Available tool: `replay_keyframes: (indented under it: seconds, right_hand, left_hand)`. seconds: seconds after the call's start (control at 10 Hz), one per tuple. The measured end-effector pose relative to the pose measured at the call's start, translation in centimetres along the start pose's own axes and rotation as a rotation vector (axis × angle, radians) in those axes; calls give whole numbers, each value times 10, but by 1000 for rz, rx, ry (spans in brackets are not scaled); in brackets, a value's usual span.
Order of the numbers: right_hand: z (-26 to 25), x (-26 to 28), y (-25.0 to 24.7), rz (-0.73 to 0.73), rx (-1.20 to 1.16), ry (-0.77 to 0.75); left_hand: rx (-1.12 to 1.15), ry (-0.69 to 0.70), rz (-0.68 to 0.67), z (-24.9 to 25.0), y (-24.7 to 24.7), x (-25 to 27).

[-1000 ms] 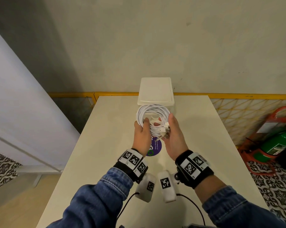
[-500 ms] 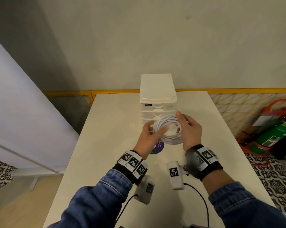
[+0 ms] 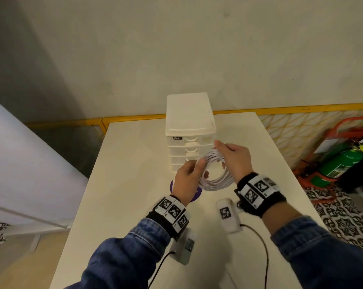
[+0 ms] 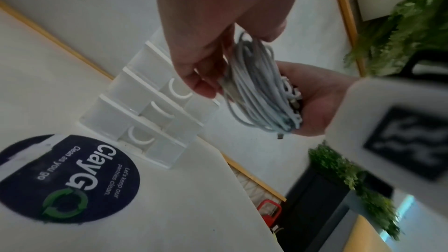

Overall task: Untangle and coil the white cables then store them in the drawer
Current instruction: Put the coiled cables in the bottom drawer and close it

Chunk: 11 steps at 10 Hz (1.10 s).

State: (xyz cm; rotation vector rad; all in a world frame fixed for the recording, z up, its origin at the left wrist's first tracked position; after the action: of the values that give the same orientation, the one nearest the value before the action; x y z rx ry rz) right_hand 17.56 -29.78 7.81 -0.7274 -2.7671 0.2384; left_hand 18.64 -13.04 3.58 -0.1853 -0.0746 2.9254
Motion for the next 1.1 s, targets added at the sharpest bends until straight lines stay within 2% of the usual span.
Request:
replay_keyframes:
  seconds: [0.1,0.2,0.3,0.4,0.5,0.6,0.7,0.9,1.1]
  right_hand:
    - [-39,-36,-10,2,359,-172]
    - [-65,-60,-8,-13,565,-258]
    - [-68,-80,13,-110,788,-322]
    - [-64,-94,23,-164,890,-337]
    - [-58,-100,28,-220,930,-352]
    - [-55,-102,28,-223,912,-355]
    - [-55,-102,29,-215,879,-339]
    - [-51,-100,29,-207,852,-316]
    - [-49,-94,29,-179,852,-298]
  left_hand:
    - [23,-174,162,-28,-21,-20]
    - [13,-445,320,-77,-41,-38]
    - [82,-638,230,-106,-20,-48]
    - [154,-670,250,-114,-7,-55]
    - [345,-732,241,-121,7,-57]
    - [368,-675,284,-128,5,-59]
    - [275,-633,388,-131,-9,-49]
    - [282,-571,445,-131,-10,-13]
    - [271,-583,439,-139,-12,39]
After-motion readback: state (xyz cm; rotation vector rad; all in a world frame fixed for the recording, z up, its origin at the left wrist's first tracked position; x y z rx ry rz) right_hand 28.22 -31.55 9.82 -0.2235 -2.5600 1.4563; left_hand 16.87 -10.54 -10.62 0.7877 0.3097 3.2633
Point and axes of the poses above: each hand's wrist, its own x-axis away from the middle knuckle, its own y-axis out of the palm, z = x × y, the point moved 10 cm from there along -x, towards the middle knuckle, and after that the axes turned 9 degrees about y, right-handed, at the moved point
